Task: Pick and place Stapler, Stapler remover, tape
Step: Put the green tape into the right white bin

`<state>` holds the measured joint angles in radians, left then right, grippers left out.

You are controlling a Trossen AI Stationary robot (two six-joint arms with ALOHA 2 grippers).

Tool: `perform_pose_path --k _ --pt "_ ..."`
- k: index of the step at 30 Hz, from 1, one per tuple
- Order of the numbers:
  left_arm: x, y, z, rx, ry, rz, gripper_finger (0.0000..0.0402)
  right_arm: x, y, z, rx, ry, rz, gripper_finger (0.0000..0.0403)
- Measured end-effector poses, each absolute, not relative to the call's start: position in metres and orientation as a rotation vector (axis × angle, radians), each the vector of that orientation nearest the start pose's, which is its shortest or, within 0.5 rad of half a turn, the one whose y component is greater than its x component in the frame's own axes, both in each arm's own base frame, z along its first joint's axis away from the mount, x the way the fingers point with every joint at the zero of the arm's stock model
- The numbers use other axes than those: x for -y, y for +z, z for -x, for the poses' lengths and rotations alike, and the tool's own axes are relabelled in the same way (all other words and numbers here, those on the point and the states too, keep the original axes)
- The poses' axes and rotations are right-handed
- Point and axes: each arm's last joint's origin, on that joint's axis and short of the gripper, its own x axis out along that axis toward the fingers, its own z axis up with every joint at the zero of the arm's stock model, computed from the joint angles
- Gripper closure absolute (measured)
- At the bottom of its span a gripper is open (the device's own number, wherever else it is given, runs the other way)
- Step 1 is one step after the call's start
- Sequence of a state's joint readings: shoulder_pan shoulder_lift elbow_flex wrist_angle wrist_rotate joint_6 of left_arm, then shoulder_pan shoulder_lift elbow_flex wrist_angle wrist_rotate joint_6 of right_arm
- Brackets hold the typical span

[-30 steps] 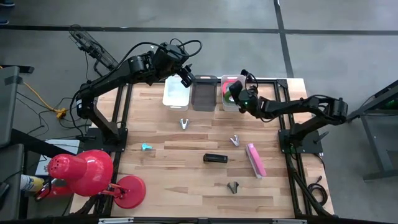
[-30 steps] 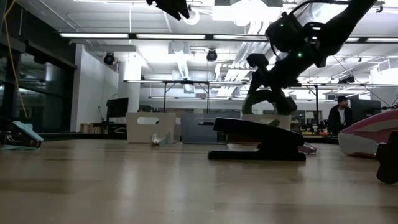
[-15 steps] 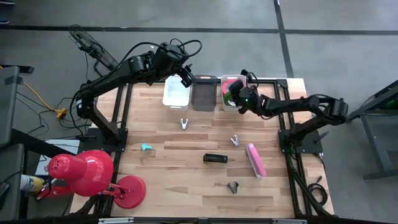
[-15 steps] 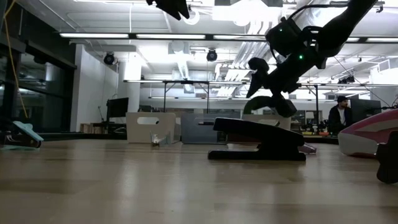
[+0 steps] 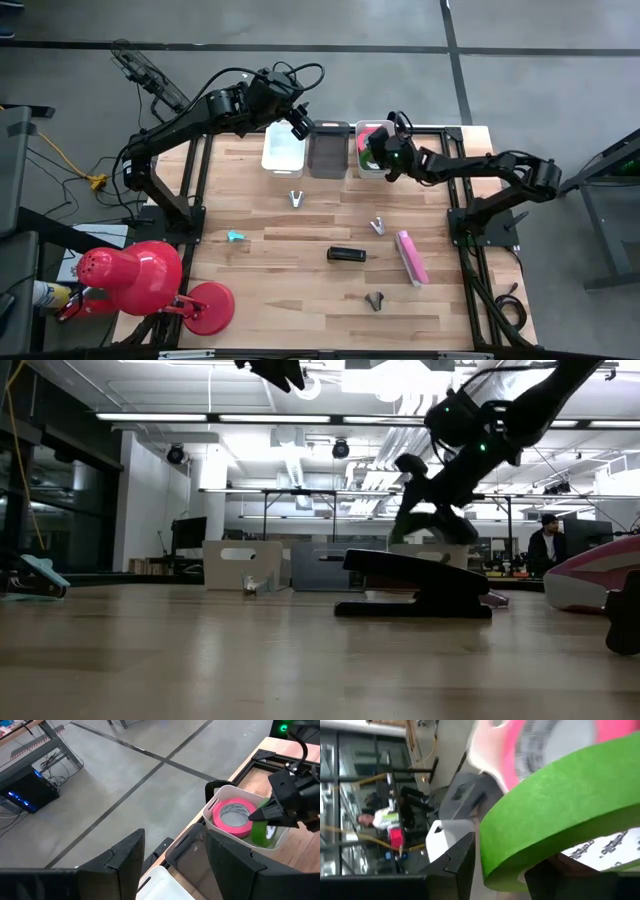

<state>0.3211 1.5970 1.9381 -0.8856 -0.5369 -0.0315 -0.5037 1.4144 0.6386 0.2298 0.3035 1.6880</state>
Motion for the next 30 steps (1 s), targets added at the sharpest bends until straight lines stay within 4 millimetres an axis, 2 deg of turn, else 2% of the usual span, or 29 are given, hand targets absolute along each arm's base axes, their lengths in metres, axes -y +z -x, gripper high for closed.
perform_pose_path --k 6,10,21,25,30 --pt "-0.114 0.458 -0.296 -0.545 0.845 -0.032 0.0199 0.153 0.203 -0.238 0.038 -1.19 -1.499 0.0274" --pt "-0.114 0.458 -0.296 -0.545 0.844 -0.032 0.0199 0.155 0.212 -0.238 -0.03 -1.236 -1.477 0.0274" --pt "-0.114 0.458 -0.296 -0.557 0.834 -0.057 0.0199 0.151 0.201 -0.23 -0.099 -1.324 -1.51 0.0273" --pt "-0.114 0.458 -0.296 -0.561 0.832 -0.058 0.0199 0.154 0.203 -0.23 -0.11 -1.289 -1.49 0.0254" --pt "-0.114 0.457 -0.296 -0.565 0.831 -0.059 0.0199 0.157 0.205 -0.232 -0.118 -1.239 -1.454 0.0205"
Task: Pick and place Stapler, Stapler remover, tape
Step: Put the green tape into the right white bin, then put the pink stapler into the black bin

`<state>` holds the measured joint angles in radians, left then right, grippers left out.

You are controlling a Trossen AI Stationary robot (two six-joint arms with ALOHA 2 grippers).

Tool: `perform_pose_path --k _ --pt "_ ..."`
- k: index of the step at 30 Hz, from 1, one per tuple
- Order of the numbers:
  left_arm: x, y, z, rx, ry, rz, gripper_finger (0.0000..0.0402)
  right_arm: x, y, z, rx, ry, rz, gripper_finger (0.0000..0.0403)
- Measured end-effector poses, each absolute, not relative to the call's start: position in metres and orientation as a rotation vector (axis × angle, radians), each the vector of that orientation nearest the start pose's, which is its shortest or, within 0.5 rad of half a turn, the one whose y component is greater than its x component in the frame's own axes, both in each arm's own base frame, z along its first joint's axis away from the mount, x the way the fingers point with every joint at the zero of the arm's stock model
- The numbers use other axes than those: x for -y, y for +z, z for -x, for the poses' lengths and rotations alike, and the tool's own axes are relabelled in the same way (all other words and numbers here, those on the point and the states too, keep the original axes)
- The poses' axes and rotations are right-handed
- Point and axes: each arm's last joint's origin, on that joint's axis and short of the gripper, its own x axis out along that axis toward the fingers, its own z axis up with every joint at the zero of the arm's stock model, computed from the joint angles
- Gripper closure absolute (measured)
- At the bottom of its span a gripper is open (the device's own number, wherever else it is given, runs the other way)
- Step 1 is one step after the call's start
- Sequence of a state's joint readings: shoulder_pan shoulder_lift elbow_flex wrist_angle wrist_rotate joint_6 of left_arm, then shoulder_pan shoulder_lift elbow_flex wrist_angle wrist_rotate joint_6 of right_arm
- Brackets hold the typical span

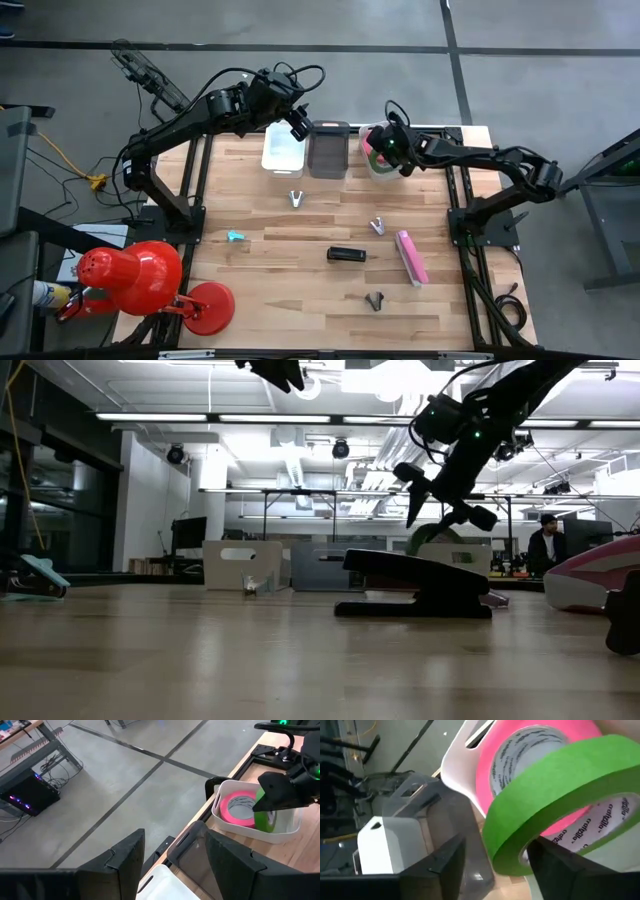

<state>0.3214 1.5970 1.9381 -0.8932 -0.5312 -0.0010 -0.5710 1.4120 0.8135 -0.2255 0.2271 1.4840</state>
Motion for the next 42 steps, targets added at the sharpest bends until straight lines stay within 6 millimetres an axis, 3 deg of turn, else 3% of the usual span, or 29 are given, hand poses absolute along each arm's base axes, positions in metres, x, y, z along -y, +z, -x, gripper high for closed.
perform_pose_path --k 6,11,16,22,32,42 --pt "-0.114 0.457 -0.296 -0.565 0.831 -0.059 0.0199 0.159 0.203 -0.227 -0.178 -1.239 -1.466 0.0156" --pt "-0.114 0.457 -0.296 -0.566 0.833 -0.059 0.0199 0.156 0.197 -0.219 -0.247 -1.316 -1.528 0.0151" --pt "-0.114 0.457 -0.296 -0.564 0.843 -0.059 0.0199 0.159 0.202 -0.225 -0.22 -1.205 -1.542 0.0151" --pt "-0.114 0.457 -0.295 -0.573 0.845 -0.057 0.0199 0.156 0.221 -0.219 -0.232 -1.082 -1.419 0.0151" --pt "-0.113 0.45 -0.291 -0.63 0.868 -0.013 0.0199 0.153 0.262 -0.184 -0.256 -0.958 -1.1 0.0151" --pt "-0.112 0.447 -0.288 -0.65 0.883 0.04 0.0199 0.131 0.276 -0.156 -0.416 -0.824 -0.962 0.0151"
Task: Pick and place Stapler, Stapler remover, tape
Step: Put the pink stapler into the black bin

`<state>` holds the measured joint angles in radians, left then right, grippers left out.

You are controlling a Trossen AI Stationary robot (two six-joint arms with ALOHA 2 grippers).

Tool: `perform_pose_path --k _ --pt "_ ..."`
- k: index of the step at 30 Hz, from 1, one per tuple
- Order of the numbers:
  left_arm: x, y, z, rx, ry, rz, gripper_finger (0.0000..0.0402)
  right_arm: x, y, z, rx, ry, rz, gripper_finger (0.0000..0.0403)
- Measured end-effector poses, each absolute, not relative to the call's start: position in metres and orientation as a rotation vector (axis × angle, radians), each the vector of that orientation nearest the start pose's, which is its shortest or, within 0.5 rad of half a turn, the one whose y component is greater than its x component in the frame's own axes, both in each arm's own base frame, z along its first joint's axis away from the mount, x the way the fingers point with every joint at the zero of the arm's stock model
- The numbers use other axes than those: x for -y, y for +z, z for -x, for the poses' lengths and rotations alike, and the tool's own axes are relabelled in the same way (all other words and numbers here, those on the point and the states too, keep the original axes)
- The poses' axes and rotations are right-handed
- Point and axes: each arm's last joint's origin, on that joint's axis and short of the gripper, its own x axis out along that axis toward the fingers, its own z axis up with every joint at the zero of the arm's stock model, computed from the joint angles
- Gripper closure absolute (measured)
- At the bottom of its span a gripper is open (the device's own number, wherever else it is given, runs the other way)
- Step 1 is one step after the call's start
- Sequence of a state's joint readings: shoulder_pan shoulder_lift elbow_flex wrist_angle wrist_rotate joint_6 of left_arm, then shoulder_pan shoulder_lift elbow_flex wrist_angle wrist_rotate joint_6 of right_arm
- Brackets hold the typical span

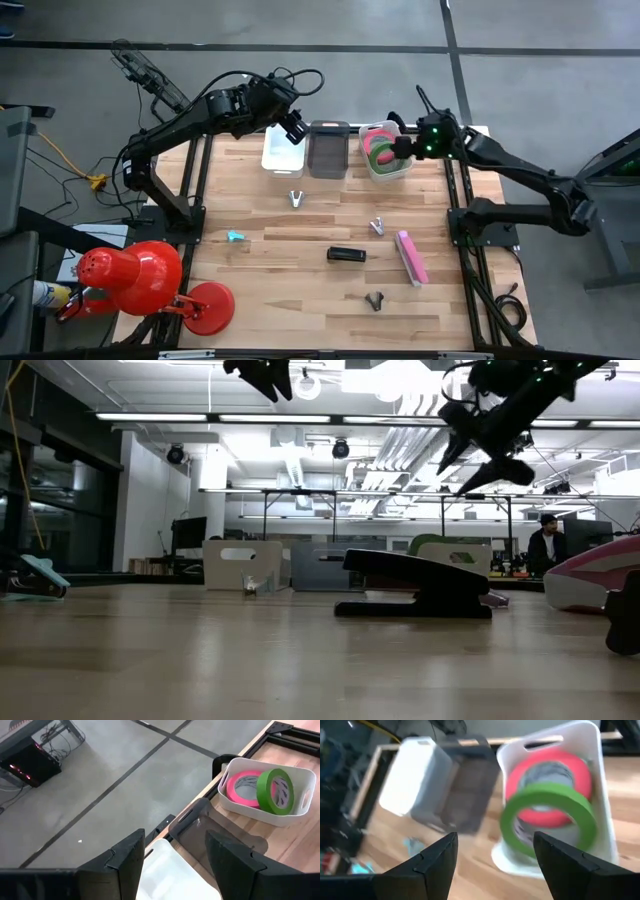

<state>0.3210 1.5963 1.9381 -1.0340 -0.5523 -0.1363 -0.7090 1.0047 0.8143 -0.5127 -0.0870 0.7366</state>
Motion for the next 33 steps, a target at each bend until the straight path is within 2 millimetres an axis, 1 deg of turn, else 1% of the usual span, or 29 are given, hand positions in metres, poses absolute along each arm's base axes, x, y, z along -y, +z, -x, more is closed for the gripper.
perform_pose_path --k 5,10,12,16,23,25,28,31,33 --pt "-0.111 0.446 -0.287 -0.67 0.861 0.046 0.0199 0.12 0.274 -0.143 -0.543 -0.843 -0.927 0.0151" --pt "-0.11 0.446 -0.288 -0.667 0.845 0.058 0.0199 0.116 0.272 -0.139 -0.601 -0.838 -0.906 0.0151" --pt "-0.11 0.446 -0.288 -0.663 0.845 0.068 0.0199 0.116 0.274 -0.139 -0.612 -0.829 -0.878 0.0151" --pt "-0.11 0.446 -0.288 -0.657 0.841 0.086 0.0199 0.118 0.288 -0.139 -0.608 -0.836 -0.774 0.0151" --pt "-0.109 0.443 -0.286 -0.673 0.842 0.137 0.0199 0.119 0.333 -0.133 -0.611 -0.924 -0.539 0.0151" --pt "-0.109 0.442 -0.285 -0.685 0.848 0.154 0.0199 0.119 0.34 -0.13 -0.648 -0.965 -0.48 0.0151" --pt "-0.106 0.436 -0.286 -0.706 0.832 0.184 0.0199 0.119 0.342 -0.129 -0.717 -0.984 -0.438 0.0151" --pt "-0.101 0.423 -0.291 -0.745 0.792 0.215 0.0199 0.116 0.337 -0.127 -0.787 -0.961 -0.461 0.0151" --pt "-0.094 0.416 -0.295 -0.761 0.777 0.234 0.0199 0.113 0.335 -0.126 -0.829 -0.951 -0.468 0.0151"
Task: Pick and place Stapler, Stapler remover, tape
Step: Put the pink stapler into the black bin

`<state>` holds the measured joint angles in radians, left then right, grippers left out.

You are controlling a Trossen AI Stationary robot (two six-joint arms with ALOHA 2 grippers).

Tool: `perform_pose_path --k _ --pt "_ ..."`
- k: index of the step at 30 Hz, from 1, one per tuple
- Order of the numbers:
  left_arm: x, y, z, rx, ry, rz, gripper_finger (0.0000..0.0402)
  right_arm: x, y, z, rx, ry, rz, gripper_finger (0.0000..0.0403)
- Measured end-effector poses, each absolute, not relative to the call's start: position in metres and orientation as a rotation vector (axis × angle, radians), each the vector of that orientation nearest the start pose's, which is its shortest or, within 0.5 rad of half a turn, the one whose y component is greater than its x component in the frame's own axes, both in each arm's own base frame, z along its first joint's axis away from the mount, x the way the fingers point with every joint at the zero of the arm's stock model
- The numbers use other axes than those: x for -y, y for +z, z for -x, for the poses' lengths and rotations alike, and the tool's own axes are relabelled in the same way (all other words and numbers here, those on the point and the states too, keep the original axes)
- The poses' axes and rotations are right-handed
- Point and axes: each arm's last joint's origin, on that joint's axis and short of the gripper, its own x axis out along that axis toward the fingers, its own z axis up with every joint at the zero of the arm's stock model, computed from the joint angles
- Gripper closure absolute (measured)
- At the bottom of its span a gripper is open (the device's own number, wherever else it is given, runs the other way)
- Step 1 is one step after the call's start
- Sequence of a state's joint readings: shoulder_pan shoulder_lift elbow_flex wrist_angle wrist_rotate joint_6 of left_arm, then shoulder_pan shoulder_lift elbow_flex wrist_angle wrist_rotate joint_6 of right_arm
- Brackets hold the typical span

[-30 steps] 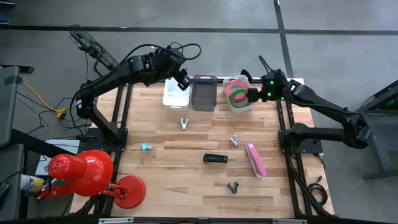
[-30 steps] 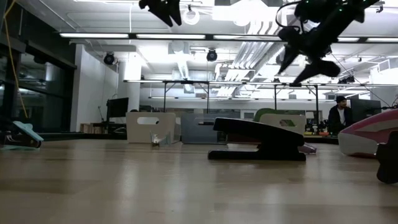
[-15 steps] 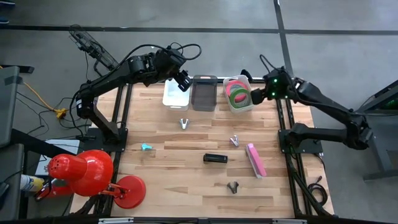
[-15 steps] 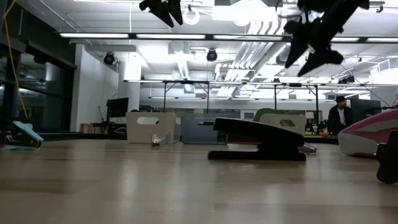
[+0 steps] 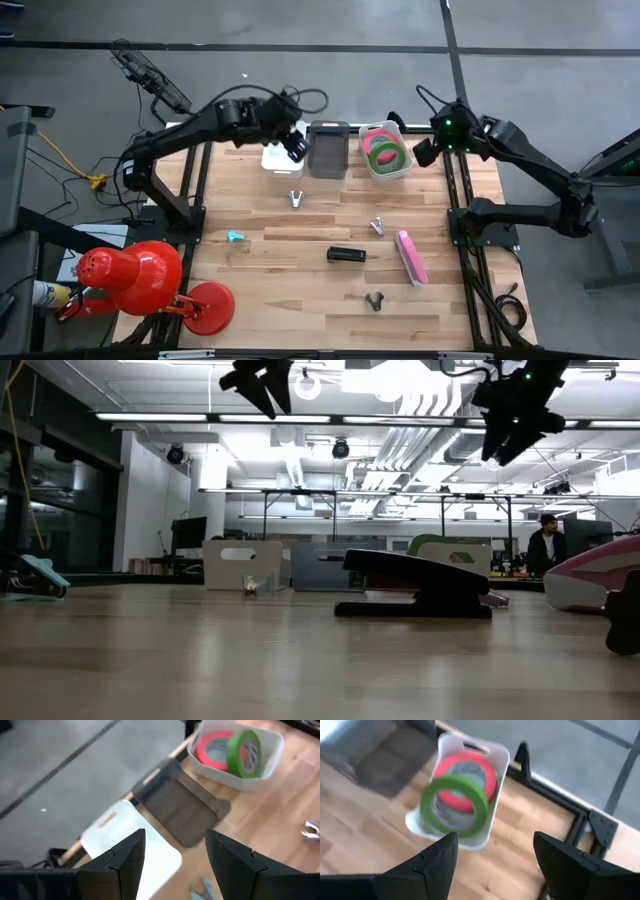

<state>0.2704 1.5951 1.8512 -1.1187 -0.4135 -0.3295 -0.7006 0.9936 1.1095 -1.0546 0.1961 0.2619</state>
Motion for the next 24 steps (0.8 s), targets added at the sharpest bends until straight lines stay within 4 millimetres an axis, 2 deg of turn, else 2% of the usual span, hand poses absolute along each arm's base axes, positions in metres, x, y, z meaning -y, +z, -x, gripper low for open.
perform_pose_path --k 6,12,19,24 --pt "-0.068 0.4 -0.306 -0.774 0.745 0.25 0.0199 0.103 0.333 -0.12 -0.906 -0.968 -0.451 0.0151" --pt "-0.047 0.389 -0.311 -0.789 0.74 0.21 0.0199 0.091 0.329 -0.121 -0.903 -0.952 -0.467 0.0151" --pt "-0.045 0.379 -0.302 -0.754 0.647 0.25 0.0199 0.07 0.306 -0.116 -0.896 -0.938 -0.558 0.0151" --pt "-0.042 0.373 -0.279 -0.62 0.63 0.297 0.0199 0.061 0.302 -0.113 -0.871 -0.934 -0.622 0.0151"
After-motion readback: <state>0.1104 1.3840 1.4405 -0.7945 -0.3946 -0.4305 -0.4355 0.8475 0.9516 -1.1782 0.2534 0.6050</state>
